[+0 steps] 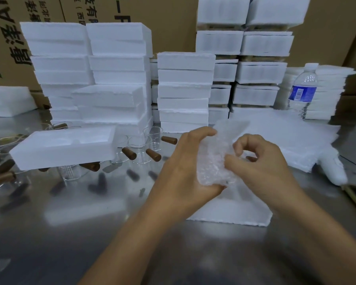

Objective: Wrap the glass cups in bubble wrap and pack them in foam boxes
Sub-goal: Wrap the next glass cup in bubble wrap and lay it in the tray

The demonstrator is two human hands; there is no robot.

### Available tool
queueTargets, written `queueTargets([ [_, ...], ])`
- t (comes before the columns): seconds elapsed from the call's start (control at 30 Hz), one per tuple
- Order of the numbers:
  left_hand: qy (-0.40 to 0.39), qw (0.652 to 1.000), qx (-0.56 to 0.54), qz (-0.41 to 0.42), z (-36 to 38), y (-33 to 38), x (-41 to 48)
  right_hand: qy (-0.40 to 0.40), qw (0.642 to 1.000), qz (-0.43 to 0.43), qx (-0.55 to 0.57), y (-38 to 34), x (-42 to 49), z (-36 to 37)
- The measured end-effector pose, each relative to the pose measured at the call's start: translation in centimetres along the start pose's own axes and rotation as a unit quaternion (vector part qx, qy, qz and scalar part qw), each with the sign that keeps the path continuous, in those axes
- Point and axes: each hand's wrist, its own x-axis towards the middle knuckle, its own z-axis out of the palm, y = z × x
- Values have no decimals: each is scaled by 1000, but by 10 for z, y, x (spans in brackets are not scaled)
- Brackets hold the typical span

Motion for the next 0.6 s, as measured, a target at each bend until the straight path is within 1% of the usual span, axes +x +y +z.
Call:
queueTargets([
  [0.1,-13,998,27,52,0,0,-1,-22,998,34,44,3,2,-5],
  [0.13,-17,997,36,65,0,0,-1,-34,997,31,56,3,1,-5],
  [0.2,-25,995,50,76,1,0,-2,-42,998,-16,34,3,-1,-4],
  [0.27,-25,996,50,65,1,-1,-2,-21,997,-68,-3,4,-1,-1],
  [0.33,-13,998,43,34,1,-4,-2,-3,996,-86,-7,3,-1,3],
  [0.43,24,999,34,-5,1,-7,-1,-15,992,-125,0,1,-3,6],
  [0.53,44,998,30,-30,1,-8,0,8,977,-203,-69,-3,-8,9],
  [0.6,49,997,27,-43,1,-9,0,28,964,-239,-115,-2,-10,10],
])
